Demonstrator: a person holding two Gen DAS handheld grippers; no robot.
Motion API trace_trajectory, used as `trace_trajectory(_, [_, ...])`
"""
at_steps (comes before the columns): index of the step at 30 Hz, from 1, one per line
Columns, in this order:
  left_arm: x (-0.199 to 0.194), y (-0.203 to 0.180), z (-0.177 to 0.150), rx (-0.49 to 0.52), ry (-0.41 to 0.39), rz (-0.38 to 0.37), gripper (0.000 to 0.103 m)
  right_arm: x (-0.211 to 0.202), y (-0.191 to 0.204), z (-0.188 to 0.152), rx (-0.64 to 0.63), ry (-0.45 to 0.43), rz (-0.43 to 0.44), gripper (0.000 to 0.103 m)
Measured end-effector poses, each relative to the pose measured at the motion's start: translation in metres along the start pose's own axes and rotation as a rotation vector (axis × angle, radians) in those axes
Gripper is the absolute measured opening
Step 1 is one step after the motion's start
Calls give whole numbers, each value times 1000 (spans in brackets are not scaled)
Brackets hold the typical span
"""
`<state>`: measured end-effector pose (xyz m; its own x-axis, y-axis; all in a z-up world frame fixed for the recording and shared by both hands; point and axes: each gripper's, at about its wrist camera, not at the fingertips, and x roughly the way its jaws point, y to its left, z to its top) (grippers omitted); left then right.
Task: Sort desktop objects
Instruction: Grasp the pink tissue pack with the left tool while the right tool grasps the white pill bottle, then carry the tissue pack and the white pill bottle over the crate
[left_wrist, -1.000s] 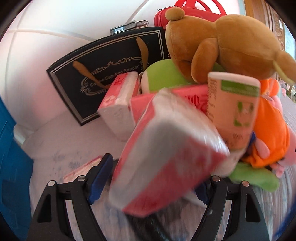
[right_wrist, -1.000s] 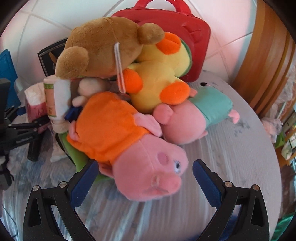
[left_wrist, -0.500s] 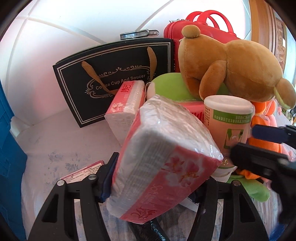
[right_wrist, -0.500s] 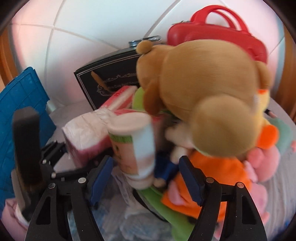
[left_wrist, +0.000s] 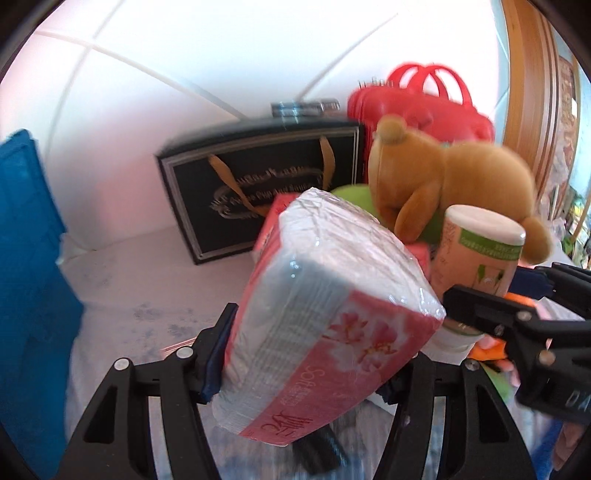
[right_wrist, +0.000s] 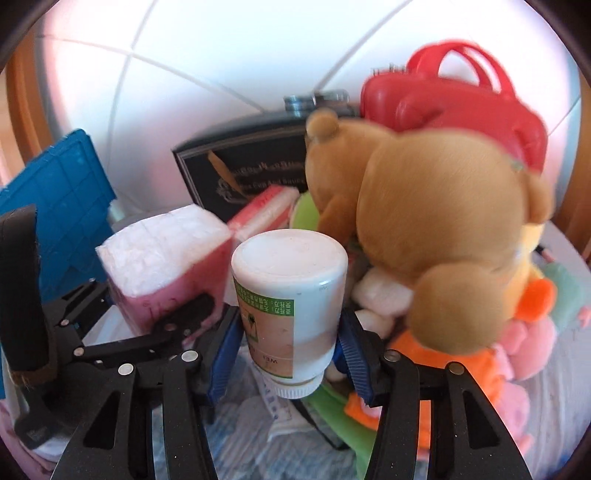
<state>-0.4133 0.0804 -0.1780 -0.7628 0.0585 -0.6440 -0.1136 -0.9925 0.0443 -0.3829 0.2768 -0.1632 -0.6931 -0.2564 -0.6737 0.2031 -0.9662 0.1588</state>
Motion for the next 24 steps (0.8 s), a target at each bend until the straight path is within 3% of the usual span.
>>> trace_trajectory(7, [-103, 11, 0, -39, -85, 55, 62, -92, 29, 7, -52, -115, -14, 52])
trace_trajectory(12, [-191, 28, -3, -87, -170, 115, 62, -162, 70, 15, -113, -222, 3, 52])
trace_trajectory(20, [-310, 81, -18, -158, -307, 236, 62, -239, 172, 18, -248, -359, 85, 52])
trace_trajectory(24, [-366, 121, -34, -186, -373, 311, 62, -257, 225, 18, -290, -396, 152, 52])
